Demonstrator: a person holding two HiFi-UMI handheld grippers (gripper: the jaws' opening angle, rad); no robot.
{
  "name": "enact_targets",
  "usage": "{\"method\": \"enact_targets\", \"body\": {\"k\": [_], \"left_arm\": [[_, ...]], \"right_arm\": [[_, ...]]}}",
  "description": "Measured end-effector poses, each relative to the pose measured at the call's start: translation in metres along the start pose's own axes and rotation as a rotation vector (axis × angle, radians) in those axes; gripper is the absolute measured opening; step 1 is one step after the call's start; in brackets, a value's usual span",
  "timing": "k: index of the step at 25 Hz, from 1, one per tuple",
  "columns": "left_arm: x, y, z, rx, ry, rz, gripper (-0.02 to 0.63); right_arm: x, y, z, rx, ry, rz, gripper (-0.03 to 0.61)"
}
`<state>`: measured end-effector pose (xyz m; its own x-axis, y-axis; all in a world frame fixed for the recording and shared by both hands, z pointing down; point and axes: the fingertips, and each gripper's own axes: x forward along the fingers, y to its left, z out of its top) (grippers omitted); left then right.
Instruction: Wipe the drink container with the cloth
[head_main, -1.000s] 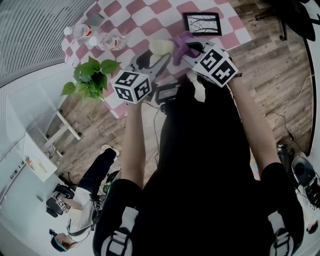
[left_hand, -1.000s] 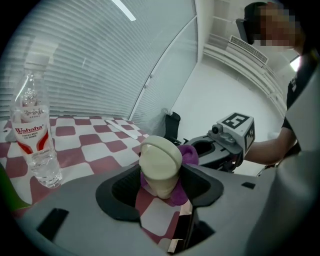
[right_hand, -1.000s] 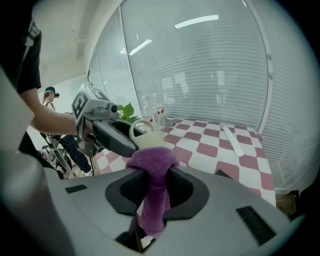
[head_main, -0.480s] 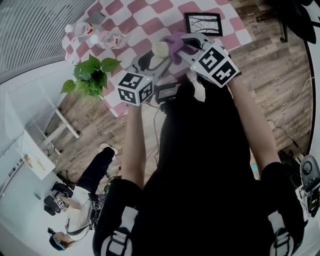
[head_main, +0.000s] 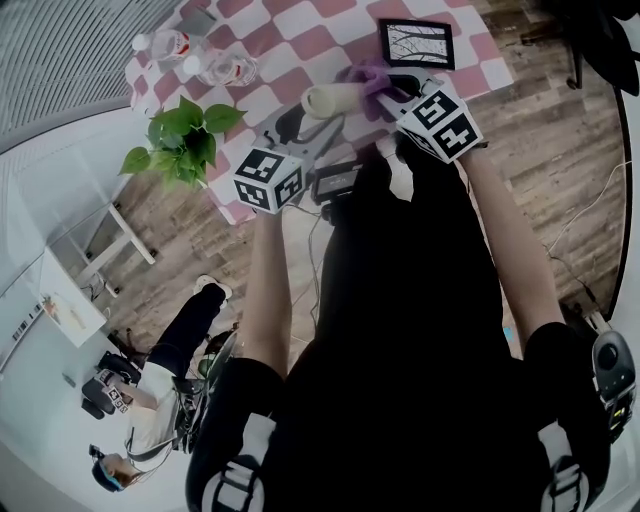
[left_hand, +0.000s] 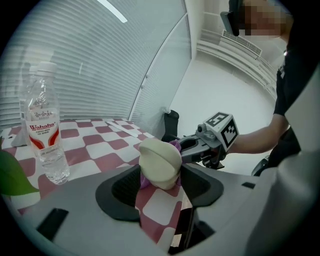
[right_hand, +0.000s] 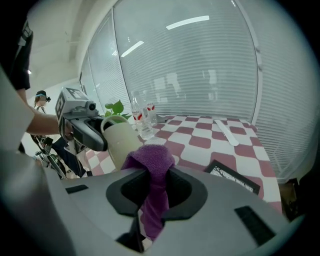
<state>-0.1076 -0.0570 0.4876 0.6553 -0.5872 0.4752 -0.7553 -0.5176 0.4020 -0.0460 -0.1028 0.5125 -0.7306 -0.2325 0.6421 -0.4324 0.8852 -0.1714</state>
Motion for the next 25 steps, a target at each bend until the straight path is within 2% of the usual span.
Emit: {"method": "enact_targets", "body": {"k": [6, 12, 17, 25], "left_arm": [[-0.002, -0.004, -0.002, 0.045, -0.034, -0.013, 0.272], [-0.002, -0.005, 0.000, 0.064, -0.042, -0.020, 0.272], [-0.001, -0.009, 0.000, 0.112, -0.047, -0.028, 0.272], [0.002, -0.014, 0.003, 0.159, -0.037, -0.034, 0.272]], "right_arm": [[0.006, -0.020, -0.034, 0.031, 0.091, -0.042, 0.075], [0.010, -0.026, -0.036, 0.023, 0.118, -0.055, 0.071], [0.011, -0.018, -0.020, 0.015, 0.095, -0.024, 0.064], [0.007, 0.005, 0.033, -0.009, 0.005, 0.070, 0.063]]}}
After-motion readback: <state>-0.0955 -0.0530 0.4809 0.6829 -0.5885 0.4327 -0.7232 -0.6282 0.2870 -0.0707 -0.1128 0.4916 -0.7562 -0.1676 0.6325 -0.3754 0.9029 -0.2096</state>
